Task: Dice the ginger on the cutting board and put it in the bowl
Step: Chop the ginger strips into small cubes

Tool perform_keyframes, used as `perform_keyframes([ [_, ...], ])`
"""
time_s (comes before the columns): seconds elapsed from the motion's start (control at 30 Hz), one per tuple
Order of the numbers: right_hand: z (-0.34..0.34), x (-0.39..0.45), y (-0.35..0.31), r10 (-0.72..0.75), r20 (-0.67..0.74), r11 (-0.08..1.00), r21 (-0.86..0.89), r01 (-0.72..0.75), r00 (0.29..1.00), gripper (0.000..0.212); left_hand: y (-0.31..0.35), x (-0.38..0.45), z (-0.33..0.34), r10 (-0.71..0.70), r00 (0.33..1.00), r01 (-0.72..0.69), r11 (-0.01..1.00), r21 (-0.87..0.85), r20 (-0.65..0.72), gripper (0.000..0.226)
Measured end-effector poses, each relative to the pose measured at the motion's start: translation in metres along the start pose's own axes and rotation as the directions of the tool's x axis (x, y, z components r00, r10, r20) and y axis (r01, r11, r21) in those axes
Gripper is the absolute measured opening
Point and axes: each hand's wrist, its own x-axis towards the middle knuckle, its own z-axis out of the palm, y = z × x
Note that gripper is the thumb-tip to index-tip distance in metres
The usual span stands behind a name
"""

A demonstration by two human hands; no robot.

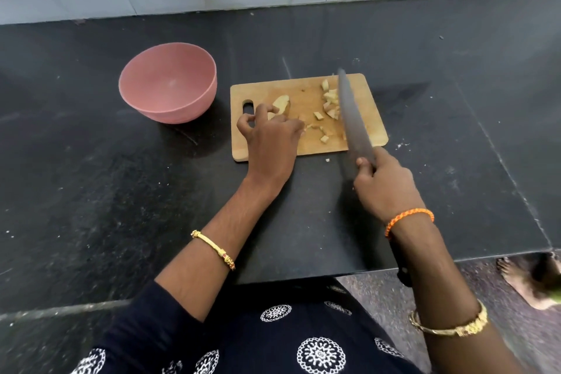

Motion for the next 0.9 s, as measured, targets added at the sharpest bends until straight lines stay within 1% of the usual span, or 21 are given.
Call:
perform_keyframes([
  [0.07, -0.012, 0.006, 0.008, 0.047, -0.052, 0.999, -0.009, -0.048, 0.998, 0.013, 0.000, 0.003, 0.001, -0.010, 1.000, 0.010, 1.000, -0.008, -0.007, 0.010],
  [0.13, -0.022, 0.012, 0.013, 0.102, -0.073, 0.994, -0.029, -0.104, 0.992, 0.015, 0.002, 0.005, 0.003, -0.011, 1.000, 0.011, 1.000, -0.016, -0.005, 0.010],
  [0.27, -0.025, 0.020, 0.012, 0.150, -0.035, 0.983, -0.104, -0.153, 0.988, 0.011, 0.007, 0.007, 0.004, -0.008, 1.000, 0.008, 1.000, -0.009, -0.013, 0.009],
  [0.43, -0.003, 0.020, -0.010, 0.119, 0.038, 0.976, -0.187, -0.110, 0.992, 0.026, 0.008, 0.002, 0.007, 0.016, 1.000, -0.015, 0.999, 0.030, -0.027, 0.010],
  [0.5, 0.004, 0.019, -0.015, 0.076, 0.078, 0.977, -0.207, -0.058, 0.994, 0.024, 0.006, 0.001, 0.005, 0.012, 0.999, -0.012, 1.000, 0.005, -0.032, 0.010],
  [0.57, 0.002, 0.019, -0.015, 0.051, 0.087, 0.975, -0.220, -0.031, 0.995, 0.023, 0.002, 0.002, 0.004, -0.006, 0.999, 0.005, 0.999, -0.032, -0.050, 0.010],
  [0.63, -0.009, 0.025, -0.013, 0.050, 0.052, 0.972, -0.232, -0.037, 0.997, 0.023, -0.002, 0.005, 0.003, -0.046, 0.997, 0.041, 0.997, -0.071, -0.066, 0.018],
  [0.73, -0.025, 0.044, -0.012, 0.051, 0.003, 0.965, -0.259, -0.049, 0.999, 0.017, -0.005, 0.011, 0.000, -0.130, 0.990, 0.125, 0.988, -0.090, -0.050, 0.038],
  [0.8, -0.031, 0.057, -0.016, 0.046, 0.005, 0.952, -0.304, -0.042, 0.999, 0.016, -0.007, 0.016, -0.001, -0.179, 0.984, 0.177, 0.980, -0.091, -0.014, 0.050],
  [0.9, -0.033, 0.069, -0.024, 0.015, 0.018, 0.919, -0.393, -0.006, 1.000, 0.023, -0.012, 0.022, 0.000, -0.219, 0.973, 0.225, 0.970, -0.088, 0.073, 0.057],
])
